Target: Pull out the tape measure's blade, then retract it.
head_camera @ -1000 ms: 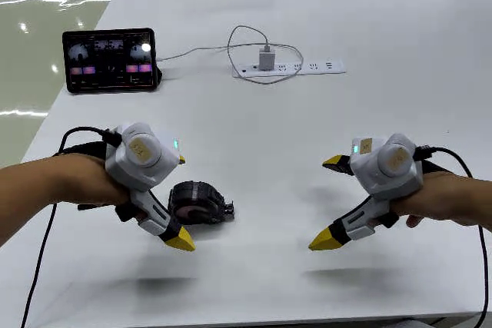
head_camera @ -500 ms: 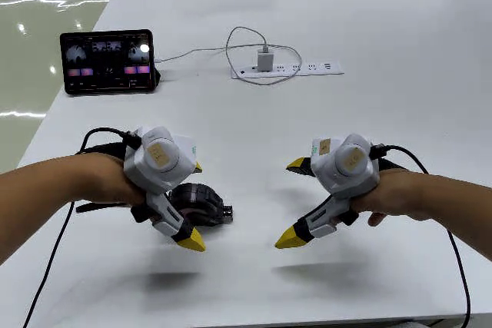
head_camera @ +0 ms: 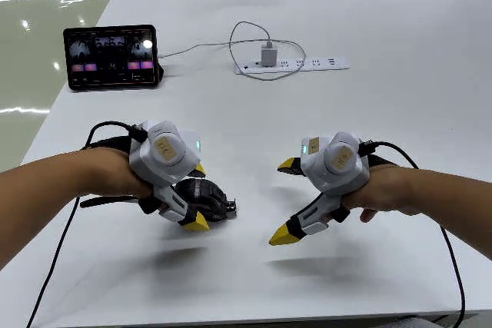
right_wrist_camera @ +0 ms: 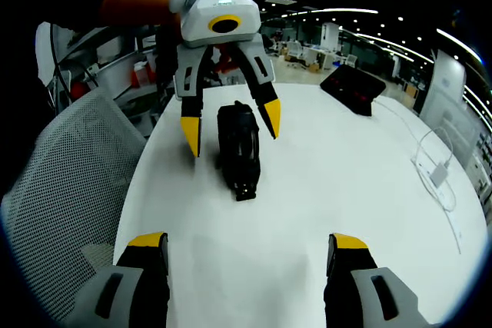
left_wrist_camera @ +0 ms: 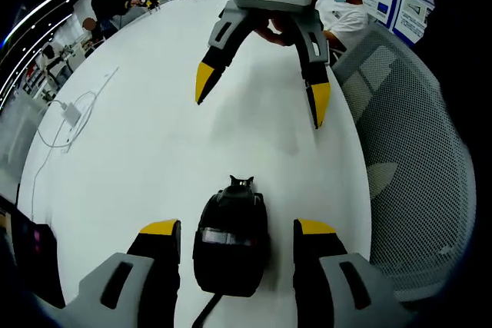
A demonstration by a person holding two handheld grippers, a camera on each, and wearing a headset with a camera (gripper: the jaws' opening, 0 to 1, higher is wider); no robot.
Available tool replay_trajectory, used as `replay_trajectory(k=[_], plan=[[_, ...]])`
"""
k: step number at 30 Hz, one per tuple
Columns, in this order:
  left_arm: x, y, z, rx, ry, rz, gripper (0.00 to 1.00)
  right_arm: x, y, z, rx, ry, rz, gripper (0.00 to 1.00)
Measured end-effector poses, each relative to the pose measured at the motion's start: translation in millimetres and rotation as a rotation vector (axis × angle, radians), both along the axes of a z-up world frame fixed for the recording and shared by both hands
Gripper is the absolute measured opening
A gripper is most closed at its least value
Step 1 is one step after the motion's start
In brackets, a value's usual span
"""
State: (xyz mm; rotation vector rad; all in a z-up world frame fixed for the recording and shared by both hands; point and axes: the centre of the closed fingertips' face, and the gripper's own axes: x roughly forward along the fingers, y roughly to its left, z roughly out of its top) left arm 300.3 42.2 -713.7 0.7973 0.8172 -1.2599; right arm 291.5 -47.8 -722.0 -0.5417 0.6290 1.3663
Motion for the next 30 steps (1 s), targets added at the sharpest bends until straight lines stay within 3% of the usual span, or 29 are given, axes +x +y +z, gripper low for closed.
replay_trajectory(k=[4,6,7,8,11,22,30], plan=[[4.5,1.3,-2.1,0.015,-0.019,0.005,0.45,0.4,1.4,-0.2,-0.001,0.004,-0.005,0.83],[3.2,0.1,-2.6,0.013,-0.003,0.01,0.36,0.7,2.5,-0.1,0.001,0.006,-0.007,0.84],[6.7,0.6,-2.7,0.02,-0.027,0.011,0.34,0.5,3.0,-0.1,0.001,0.005,-0.006,0.83],[6.1,2.2,-4.0,0.039,-0.04,-0.03,0.32,0.0,3.9,-0.1,0.001,0.006,-0.004,0.83],[6.7,1.3,-6.1,0.039,-0.027,-0.016,0.32,-0.7,5.4,-0.9,-0.003,0.005,0.003,0.83],[5.6,1.2,-6.5,0.051,-0.031,-0.03,0.31,5.1,18.0,-1.0,0.011,-0.001,-0.003,0.76],[7.0,1.4,-7.0,0.064,-0.059,-0.039,0.31,8.1,34.5,-9.1,-0.005,-0.002,0.018,0.65]])
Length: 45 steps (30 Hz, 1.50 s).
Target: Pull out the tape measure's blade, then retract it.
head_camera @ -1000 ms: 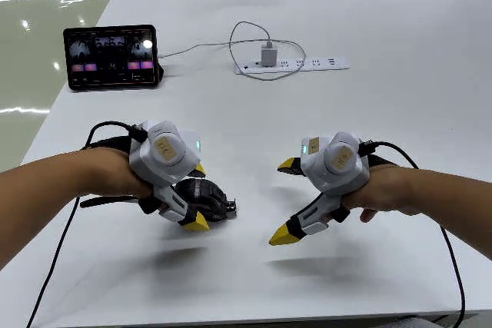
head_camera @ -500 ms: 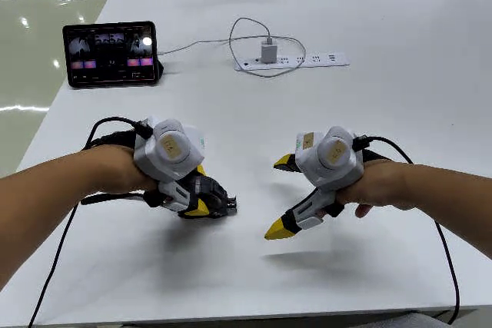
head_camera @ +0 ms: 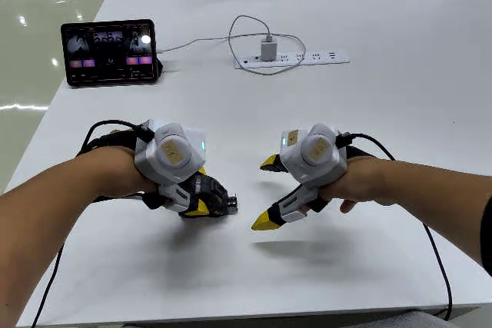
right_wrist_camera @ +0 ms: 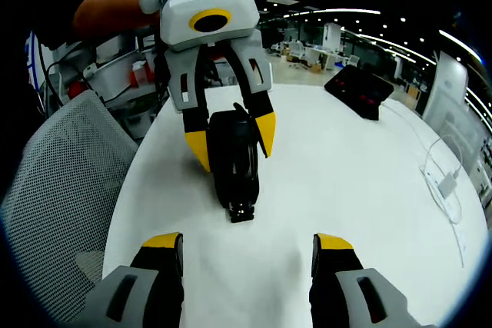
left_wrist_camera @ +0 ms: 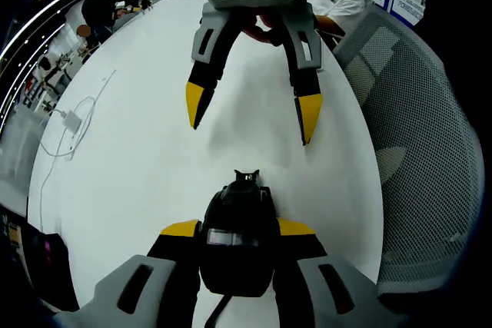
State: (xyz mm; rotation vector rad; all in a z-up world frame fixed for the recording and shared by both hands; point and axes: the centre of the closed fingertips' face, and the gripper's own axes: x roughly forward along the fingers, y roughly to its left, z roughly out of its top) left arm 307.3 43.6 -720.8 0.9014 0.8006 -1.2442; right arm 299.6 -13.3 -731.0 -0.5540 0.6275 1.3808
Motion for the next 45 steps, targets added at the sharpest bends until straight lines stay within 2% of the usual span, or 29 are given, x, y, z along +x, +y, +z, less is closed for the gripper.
replay_trajectory(k=[3,10,15,23,27,30,31,32,37,41,45], plan=[[0.8,0.6,-1.4,-0.003,0.018,0.014,0.31,0.0,6.7,-3.7,-0.012,0.005,0.007,0.61],[0.3,1.2,-1.7,0.0,0.017,0.015,0.31,2.8,19.4,-5.4,-0.023,0.003,0.022,0.51],[0.6,1.4,-1.8,-0.002,0.019,0.017,0.31,2.5,24.5,-17.7,-0.079,0.007,0.053,0.41],[0.9,1.6,-1.4,-0.014,0.017,0.02,0.31,3.1,35.9,-16.5,-0.085,-0.024,0.09,0.26],[0.8,1.5,-1.5,-0.01,0.017,0.018,0.31,2.8,36.0,-18.4,-0.091,-0.019,0.09,0.19],[1.0,1.4,-1.7,-0.012,0.019,0.017,0.31,-4.9,37.5,-22.5,-0.094,-0.011,0.119,0.12],[0.7,0.9,-2.0,-0.012,0.02,0.013,0.31,-3.0,38.2,-24.6,-0.099,-0.034,0.118,0.12],[0.6,0.6,-2.4,-0.011,0.022,0.011,0.31,-2.4,38.0,-25.0,-0.101,-0.037,0.123,0.12],[0.6,0.4,-2.2,-0.014,0.022,0.01,0.31,-1.1,39.3,-25.7,-0.142,-0.036,0.117,0.12],[0.6,0.5,-2.1,-0.017,0.016,0.01,0.31,-0.4,37.2,-27.1,-0.119,-0.011,0.1,0.11],[0.6,1.5,-1.7,-0.023,0.014,0.01,0.31,-1.3,36.3,-26.5,-0.108,-0.015,0.107,0.1]])
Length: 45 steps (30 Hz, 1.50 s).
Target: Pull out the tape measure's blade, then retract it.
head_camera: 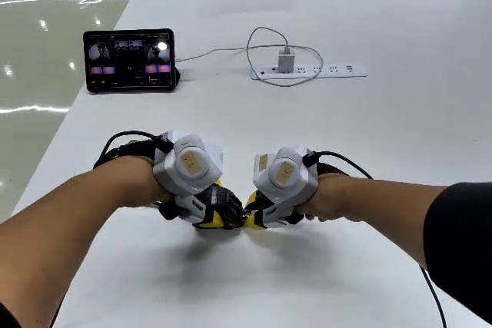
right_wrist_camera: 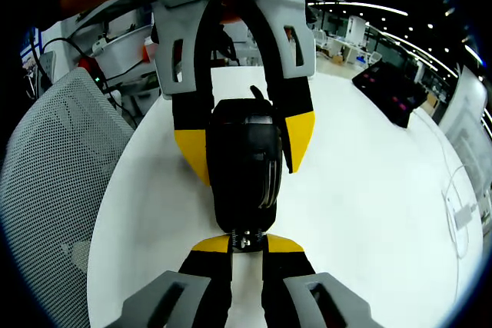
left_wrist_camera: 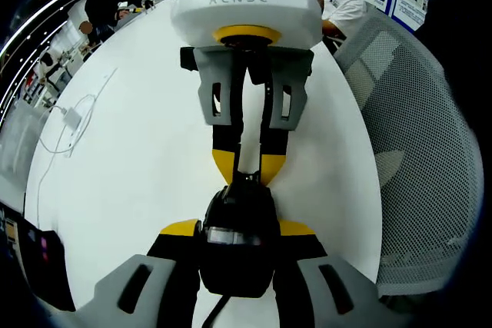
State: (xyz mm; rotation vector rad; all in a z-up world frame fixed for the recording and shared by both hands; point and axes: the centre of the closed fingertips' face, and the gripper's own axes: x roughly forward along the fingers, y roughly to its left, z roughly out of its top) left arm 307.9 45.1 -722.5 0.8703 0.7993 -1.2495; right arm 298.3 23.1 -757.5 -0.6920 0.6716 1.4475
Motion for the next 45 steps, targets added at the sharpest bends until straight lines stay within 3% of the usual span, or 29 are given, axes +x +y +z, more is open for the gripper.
replay_trajectory(k=[6,16,45], plan=[[0.1,0.2,0.2,-0.007,-0.005,0.001,0.31,-0.1,-1.0,0.6,0.01,-0.013,0.001,0.1],[-0.6,-0.5,0.2,-0.009,-0.006,-0.003,0.31,-0.9,-3.2,2.6,0.02,0.009,-0.019,0.1],[0.1,-1.1,0.4,-0.022,-0.003,0.007,0.31,-1.3,-22.8,4.0,-0.001,0.029,-0.022,0.1]])
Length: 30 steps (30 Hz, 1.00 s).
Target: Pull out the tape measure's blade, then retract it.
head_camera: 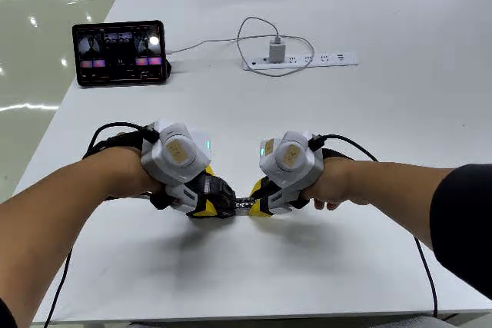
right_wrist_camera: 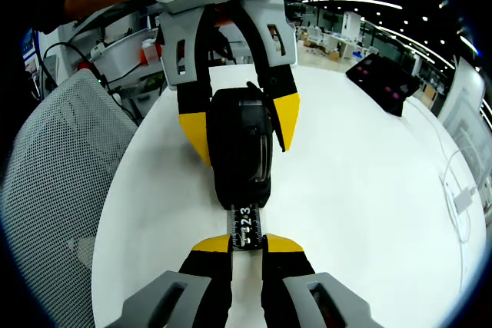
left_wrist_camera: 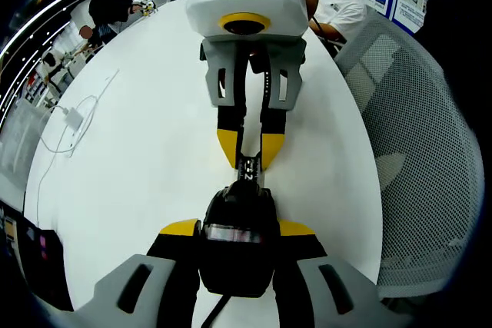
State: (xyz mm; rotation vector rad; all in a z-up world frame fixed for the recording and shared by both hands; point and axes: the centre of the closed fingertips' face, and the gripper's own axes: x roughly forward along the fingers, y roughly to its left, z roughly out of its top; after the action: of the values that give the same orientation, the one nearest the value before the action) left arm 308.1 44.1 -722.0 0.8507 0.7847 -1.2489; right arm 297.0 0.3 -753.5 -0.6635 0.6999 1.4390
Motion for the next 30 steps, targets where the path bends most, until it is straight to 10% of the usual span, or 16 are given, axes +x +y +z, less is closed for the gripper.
replay_trajectory(k=[30], plan=[[-0.3,0.2,0.2,-0.01,-0.003,0.001,0.31,1.1,-11.6,-0.2,-0.013,0.004,-0.012,0.1]])
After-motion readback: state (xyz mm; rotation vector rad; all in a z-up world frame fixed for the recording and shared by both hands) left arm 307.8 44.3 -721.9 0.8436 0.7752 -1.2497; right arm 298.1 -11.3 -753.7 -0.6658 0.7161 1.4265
